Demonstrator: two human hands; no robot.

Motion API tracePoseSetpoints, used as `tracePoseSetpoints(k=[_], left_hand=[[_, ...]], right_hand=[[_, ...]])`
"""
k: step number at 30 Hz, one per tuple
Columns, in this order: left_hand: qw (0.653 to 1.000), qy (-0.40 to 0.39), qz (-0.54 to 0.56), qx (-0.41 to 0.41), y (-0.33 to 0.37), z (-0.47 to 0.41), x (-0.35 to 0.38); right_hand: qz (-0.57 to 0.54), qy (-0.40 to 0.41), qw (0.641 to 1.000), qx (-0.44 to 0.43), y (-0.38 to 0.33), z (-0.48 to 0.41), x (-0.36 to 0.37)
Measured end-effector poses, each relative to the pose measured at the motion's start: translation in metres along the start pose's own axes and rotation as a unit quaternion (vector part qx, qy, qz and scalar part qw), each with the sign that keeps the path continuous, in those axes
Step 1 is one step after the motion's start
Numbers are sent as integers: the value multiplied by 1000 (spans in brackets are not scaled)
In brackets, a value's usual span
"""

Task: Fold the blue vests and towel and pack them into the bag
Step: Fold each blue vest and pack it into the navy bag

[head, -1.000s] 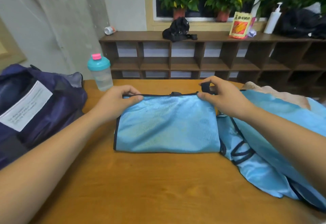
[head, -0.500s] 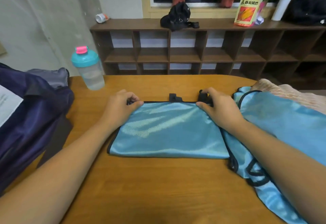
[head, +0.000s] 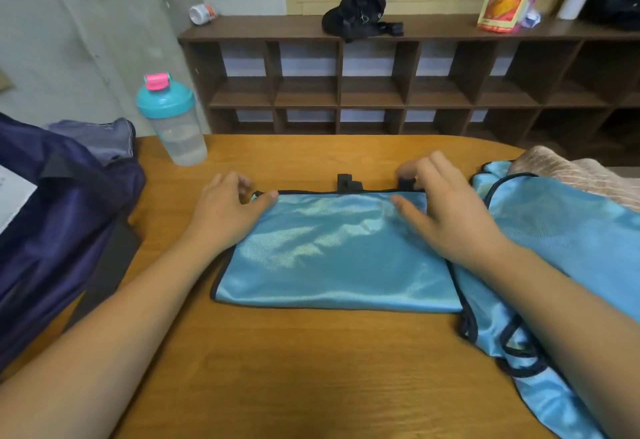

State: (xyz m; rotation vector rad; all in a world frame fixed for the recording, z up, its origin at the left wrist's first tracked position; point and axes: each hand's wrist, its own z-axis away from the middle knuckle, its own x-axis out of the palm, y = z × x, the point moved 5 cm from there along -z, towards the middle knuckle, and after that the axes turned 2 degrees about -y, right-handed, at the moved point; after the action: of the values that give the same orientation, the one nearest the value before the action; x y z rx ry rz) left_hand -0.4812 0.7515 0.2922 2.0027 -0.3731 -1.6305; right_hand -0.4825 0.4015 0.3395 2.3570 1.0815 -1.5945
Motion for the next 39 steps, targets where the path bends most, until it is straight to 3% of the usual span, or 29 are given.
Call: tracePoseSetpoints(k=[3,6,7,11,13,16,20,28,30,33,36,39], left_hand=[[998,-2,-65,-23,6,8,-4],[989,84,-96,76,46,28,-20],[987,78,-86,114,62,37,-20],[964,-87,-88,236,104,74,25],[949,-160,-116,245,103,81,49],[934,-215,-166,232,92,78,61],[933,-213,-197,213,75,67,60],[962,-187,-120,162,44,40,40],[973,-150,-76,159,42,36,32],[986,-30,-40,159,35,24,6],[995,48,-40,74,13,8,-20],[995,-11,-77,-61,-11,0,-24]], right_hand=[[-5,-94,994,-59,-20,7,16],[18,-151,987,-46,-23,12,36],[26,-162,986,-37,-23,13,41],[47,-207,977,-11,-21,17,56],[49,-218,975,-11,-20,19,60],[51,-228,972,0,-14,19,62],[70,-243,967,23,-12,17,63],[82,-236,966,68,0,14,58],[72,-233,967,70,-1,14,57],[58,-223,971,72,-1,13,54],[55,-220,971,72,-1,12,54],[56,-220,971,69,-1,12,54]])
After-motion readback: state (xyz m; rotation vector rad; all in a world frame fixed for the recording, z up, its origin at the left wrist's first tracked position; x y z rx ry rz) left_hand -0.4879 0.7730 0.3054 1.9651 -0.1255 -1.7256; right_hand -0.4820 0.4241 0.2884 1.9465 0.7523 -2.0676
